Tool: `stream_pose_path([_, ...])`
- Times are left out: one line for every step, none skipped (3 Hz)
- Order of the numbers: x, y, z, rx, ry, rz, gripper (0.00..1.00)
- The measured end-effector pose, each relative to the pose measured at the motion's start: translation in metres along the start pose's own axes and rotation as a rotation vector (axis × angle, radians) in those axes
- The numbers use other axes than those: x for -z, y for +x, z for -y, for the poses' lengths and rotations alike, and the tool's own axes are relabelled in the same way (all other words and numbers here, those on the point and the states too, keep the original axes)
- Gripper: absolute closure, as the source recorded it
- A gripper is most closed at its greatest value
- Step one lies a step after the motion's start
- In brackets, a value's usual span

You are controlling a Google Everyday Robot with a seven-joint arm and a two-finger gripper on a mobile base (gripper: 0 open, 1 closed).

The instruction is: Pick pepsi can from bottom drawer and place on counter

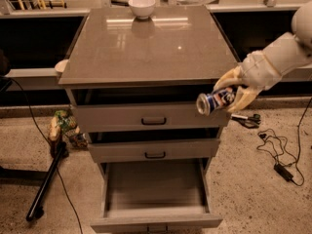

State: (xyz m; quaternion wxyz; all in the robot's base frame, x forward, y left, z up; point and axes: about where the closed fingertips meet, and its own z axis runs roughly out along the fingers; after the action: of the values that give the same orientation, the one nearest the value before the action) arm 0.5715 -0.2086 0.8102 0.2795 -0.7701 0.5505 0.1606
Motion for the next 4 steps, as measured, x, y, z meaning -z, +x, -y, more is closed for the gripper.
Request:
stream_pose_path([0.036,-0.019,0.037,-0.033,0.053,0.011,1.00])
stream_pose_path([0.046,-0.025,0.075,-0.099,0.112,0.027,1.00])
stream_pose_path([0.046,-0.022,0.106,-0.194,0.185,0.050,1.00])
stream_pose_path([0.047,-0.023,0.127,-0.171,0.254,0.075,1.00])
